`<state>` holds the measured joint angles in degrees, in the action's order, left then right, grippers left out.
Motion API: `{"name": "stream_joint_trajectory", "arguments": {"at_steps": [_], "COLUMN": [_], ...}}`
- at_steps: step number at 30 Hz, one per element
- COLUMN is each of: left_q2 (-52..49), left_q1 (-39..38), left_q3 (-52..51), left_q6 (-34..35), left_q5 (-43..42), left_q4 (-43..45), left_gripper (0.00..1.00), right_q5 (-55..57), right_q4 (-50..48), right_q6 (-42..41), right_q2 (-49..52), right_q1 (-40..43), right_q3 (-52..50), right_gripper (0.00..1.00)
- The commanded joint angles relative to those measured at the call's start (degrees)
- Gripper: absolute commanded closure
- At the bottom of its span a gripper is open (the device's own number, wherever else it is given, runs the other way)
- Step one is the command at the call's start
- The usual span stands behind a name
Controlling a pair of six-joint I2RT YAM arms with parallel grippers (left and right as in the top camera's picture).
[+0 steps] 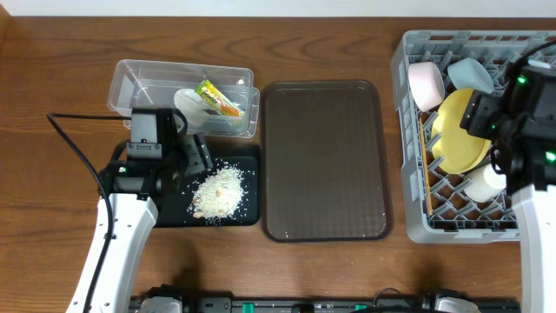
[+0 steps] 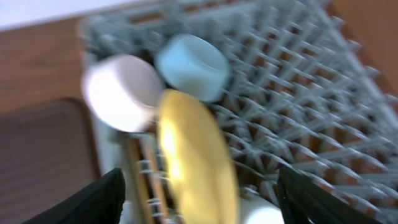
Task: Sort waste into correct bins and load items into the dishwasher rack
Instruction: 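Carry the yellow plate with right gripper and stand it in the rack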
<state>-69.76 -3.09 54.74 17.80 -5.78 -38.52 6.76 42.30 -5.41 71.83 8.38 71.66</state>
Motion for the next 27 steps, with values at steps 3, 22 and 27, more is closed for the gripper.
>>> {"name": "stream_joint_trajectory", "arguments": {"at_steps": [3, 22, 27], "left_q2": [0.8, 17.4, 32.0], "left_q1": [0.1, 0.3, 0.3], "left_q3": [0.3, -0.7, -4.5], "left_q6": [-3.5, -7.1, -7.7], "left_q5": [0.7, 0.7, 3.2], "left_q4": [4.4, -14.5, -13.7], "left_gripper": [0.20, 0.13, 0.13], "right_q5": [-22.0, -14.9, -13.7], "right_q4": [-6.0, 9.0, 4.4], "right_q6": [6.6, 3.8, 3.8], "right_q2": [1.5, -7.0, -22.1], "right_q1": [0.4, 1.8, 1.8], "right_q3": [0.1, -4.5, -16.5], "right_gripper": [0.17, 0.01, 0.01]}}
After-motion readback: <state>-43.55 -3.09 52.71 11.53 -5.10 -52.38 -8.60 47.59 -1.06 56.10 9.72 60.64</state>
